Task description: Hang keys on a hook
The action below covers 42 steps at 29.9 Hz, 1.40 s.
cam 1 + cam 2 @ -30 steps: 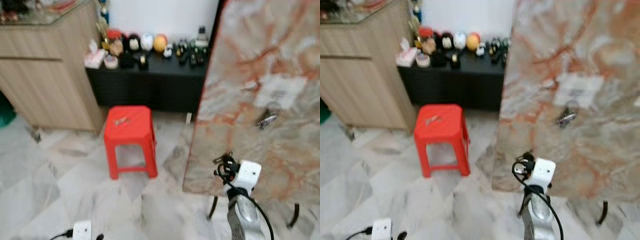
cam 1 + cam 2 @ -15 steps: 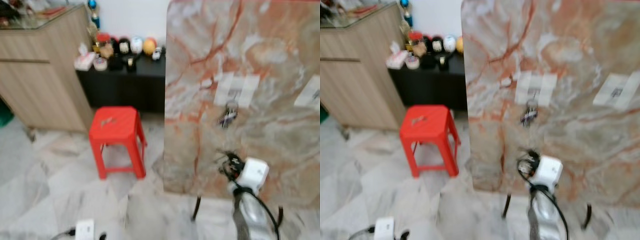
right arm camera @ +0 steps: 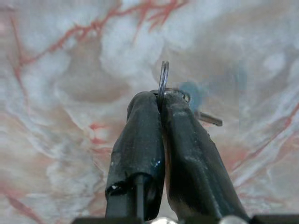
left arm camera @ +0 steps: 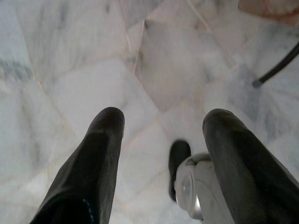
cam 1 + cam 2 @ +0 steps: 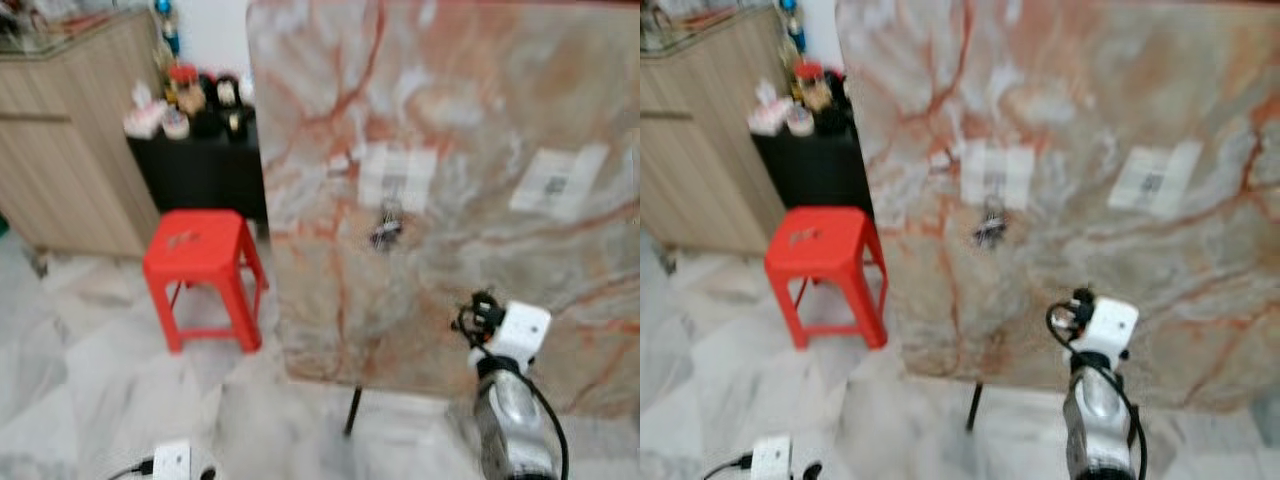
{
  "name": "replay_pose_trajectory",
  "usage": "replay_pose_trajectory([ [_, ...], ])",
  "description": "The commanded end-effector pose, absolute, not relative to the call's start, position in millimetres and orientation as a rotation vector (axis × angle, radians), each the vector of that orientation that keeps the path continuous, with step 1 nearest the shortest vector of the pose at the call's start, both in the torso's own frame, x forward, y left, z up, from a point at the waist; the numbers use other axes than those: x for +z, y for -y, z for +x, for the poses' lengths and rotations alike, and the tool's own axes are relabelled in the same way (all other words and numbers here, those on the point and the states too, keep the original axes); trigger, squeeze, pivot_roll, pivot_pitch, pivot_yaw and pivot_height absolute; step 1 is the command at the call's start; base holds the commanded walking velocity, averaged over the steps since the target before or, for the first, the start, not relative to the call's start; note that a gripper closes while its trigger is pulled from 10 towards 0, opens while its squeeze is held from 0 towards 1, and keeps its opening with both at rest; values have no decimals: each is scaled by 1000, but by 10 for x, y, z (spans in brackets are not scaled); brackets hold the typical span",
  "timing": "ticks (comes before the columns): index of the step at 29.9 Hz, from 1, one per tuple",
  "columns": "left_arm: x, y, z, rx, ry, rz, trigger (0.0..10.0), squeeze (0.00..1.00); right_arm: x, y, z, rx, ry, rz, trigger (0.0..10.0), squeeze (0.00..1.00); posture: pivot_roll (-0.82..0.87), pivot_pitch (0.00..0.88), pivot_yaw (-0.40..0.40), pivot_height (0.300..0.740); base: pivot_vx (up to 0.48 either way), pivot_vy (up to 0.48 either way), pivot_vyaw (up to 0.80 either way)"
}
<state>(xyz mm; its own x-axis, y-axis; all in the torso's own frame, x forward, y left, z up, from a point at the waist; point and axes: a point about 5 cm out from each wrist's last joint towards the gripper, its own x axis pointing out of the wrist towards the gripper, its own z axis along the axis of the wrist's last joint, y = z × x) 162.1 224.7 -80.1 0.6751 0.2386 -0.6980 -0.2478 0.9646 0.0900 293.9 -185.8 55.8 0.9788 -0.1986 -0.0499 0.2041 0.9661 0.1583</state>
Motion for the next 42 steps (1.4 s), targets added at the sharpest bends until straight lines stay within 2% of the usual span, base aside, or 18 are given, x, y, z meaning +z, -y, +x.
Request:
replay_pose_trajectory([
  [1,-826,-2261,1572,290,-809,-22,10000,0,634,1886,2992,-217,-3,135,10000,0,19,42,-17,740,0,0,0],
  [10,-826,-2270,1568,294,-809,-22,10000,0,901,2096,3121,-393,103,32,10000,0,24,44,-15,740,0,0,0],
  [14,-825,-2279,1566,299,-809,-22,10000,0,1115,2132,3217,-450,187,-93,10000,0,26,44,-13,740,0,0,0],
  [17,-824,-2279,1567,297,-809,-22,10000,0,1217,2107,3271,-459,229,-184,10000,0,25,43,-9,740,0,0,0],
  [24,-820,-2281,1576,298,-805,-22,10000,0,1342,2083,3329,-507,281,-275,10000,0,29,42,-9,740,0,0,0],
  [25,-820,-2280,1577,298,-805,-22,10000,0,1382,2066,3332,-511,305,-352,10000,0,29,41,-9,740,0,0,0],
  [28,-820,-2280,1576,298,-805,-22,10000,0,1440,2018,3320,-514,356,-428,10000,0,29,41,-9,740,0,0,0],
  [34,-820,-2274,1576,300,-803,-24,10000,0,1459,1948,3309,-532,377,-522,10000,0,33,39,-14,740,0,0,0],
  [42,-817,-2276,1578,302,-799,-24,10000,0,1339,2094,3258,-633,281,-537,10000,0,34,31,-16,740,0,0,0],
])
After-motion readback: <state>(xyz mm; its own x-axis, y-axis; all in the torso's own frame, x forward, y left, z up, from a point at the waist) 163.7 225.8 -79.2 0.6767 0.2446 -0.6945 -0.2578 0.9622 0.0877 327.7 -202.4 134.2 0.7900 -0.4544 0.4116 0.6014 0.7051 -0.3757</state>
